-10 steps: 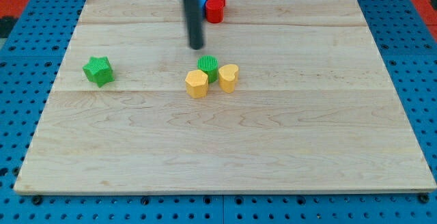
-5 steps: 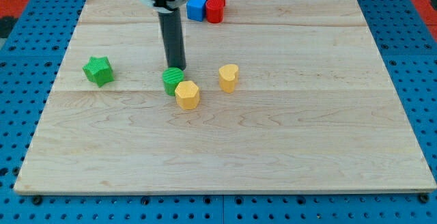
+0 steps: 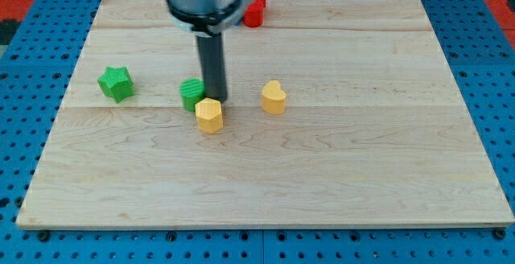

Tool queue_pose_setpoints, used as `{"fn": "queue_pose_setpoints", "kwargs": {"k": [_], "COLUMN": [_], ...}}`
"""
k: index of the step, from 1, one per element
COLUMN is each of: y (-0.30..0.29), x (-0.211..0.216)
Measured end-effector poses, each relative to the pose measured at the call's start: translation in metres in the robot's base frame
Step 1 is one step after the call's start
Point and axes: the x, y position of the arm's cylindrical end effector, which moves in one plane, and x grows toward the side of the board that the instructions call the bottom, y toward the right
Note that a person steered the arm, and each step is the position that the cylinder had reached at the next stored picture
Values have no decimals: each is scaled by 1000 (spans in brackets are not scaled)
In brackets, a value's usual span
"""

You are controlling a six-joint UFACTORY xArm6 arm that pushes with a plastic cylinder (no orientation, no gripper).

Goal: Move the green circle to the right of the green star

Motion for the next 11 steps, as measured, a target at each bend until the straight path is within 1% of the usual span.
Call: {"fn": "queue_pose_setpoints", "kwargs": {"k": [2, 3, 5, 6, 7, 9, 10, 11], "y": [-66, -70, -72, -73, -96, -106, -106, -97], "x": [-15, -10, 26, 54, 60, 26, 20, 24]}}
